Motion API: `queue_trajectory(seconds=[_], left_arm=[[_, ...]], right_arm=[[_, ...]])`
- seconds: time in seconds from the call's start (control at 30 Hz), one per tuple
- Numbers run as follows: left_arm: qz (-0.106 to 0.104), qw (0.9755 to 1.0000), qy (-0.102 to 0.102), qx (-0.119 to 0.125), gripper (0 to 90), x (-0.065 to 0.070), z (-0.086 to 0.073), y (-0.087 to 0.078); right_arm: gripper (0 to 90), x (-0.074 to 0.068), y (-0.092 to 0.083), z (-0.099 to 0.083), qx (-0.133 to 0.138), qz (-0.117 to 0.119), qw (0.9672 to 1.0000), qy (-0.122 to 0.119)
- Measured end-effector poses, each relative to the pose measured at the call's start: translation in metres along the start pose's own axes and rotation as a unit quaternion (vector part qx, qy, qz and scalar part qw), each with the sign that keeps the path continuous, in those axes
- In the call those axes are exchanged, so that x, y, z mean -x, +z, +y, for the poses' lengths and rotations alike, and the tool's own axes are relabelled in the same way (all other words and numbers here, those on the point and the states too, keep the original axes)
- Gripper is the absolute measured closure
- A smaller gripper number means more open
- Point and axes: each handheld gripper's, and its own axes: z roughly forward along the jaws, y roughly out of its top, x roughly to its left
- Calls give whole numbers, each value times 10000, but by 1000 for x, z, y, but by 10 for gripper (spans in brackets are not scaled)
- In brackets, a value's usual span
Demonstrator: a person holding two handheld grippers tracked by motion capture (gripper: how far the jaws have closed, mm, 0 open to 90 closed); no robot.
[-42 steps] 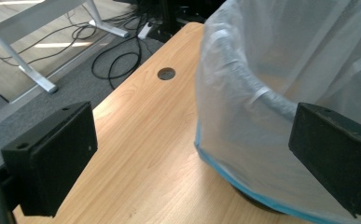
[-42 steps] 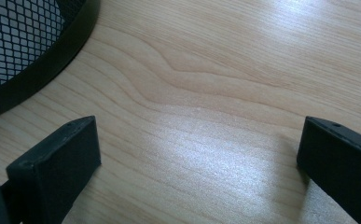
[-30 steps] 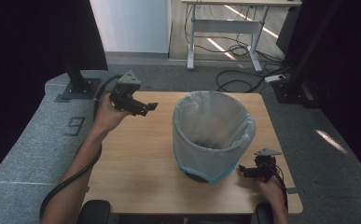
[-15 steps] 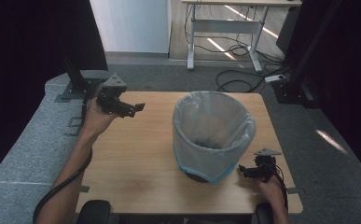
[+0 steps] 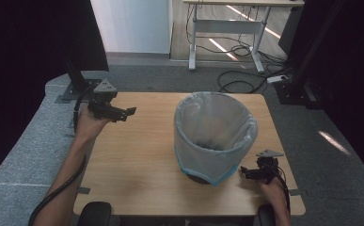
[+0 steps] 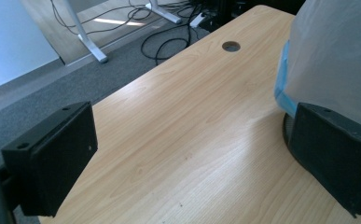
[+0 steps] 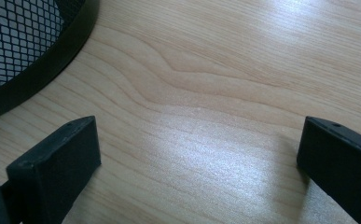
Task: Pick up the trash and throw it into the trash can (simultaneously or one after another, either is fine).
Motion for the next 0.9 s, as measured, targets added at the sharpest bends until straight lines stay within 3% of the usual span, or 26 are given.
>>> queue_trajectory(seconds=[0.9], left_arm=[[-220, 9986, -452, -148, 0, -4, -64, 25]], right_arm=[[0, -1, 0, 0, -1, -13, 10000, 15]])
